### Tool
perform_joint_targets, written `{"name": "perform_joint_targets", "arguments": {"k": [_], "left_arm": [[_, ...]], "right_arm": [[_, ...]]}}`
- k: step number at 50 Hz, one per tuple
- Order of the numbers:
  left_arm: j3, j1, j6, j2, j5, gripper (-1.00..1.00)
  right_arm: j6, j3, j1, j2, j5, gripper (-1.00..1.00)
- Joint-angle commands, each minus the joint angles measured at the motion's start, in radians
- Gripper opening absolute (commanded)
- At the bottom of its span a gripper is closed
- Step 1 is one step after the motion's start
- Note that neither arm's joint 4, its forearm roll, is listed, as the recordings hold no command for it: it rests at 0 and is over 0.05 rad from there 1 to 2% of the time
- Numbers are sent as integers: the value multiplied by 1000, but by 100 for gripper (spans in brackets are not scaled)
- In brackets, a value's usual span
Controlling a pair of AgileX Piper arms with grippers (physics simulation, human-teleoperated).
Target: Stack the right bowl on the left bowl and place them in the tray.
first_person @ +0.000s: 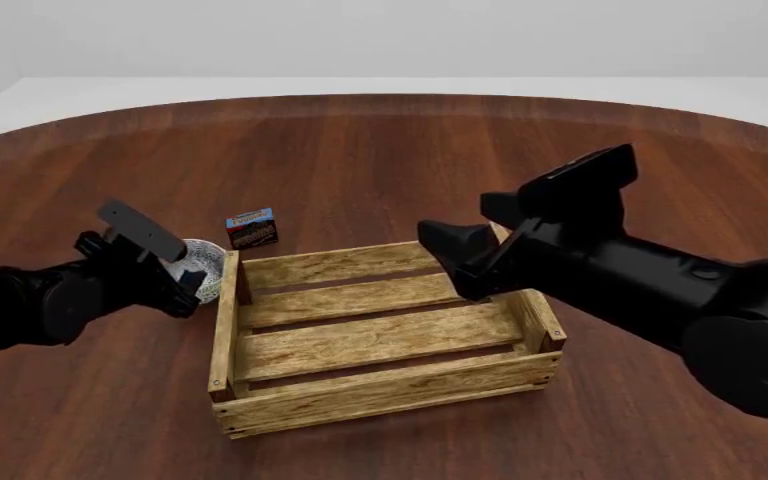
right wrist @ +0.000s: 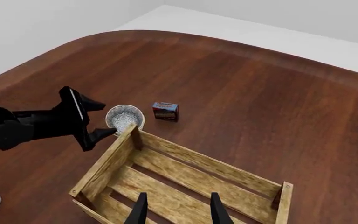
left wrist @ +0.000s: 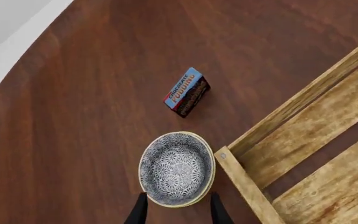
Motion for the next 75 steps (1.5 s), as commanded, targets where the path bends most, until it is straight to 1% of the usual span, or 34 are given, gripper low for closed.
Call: {"name": "perform_joint_targets", "arguments": {"k": [1, 35, 47, 48, 66, 73, 75], "left_arm": [[-3, -9, 20, 85, -46, 100], [-22, -6, 27, 256, -124, 100], [-28, -9, 11, 307, -143, 100], [-28, -6, 10, 306, -144, -100], [-33, -7, -25, 270, -124, -100], [-32, 1, -45, 221, -98, -100], [-32, 5, -41, 208, -91, -100]], "right_arm": [[-1, -2, -2, 16, -8, 100], [-1, -4, -1, 21, -7, 100], [-3, -5, 0, 25, -8, 100], [-1, -5, 0, 25, -9, 100], [0, -5, 1, 28, -9, 100], [-1, -4, 1, 29, -11, 100], [0, -4, 1, 30, -11, 100]]}}
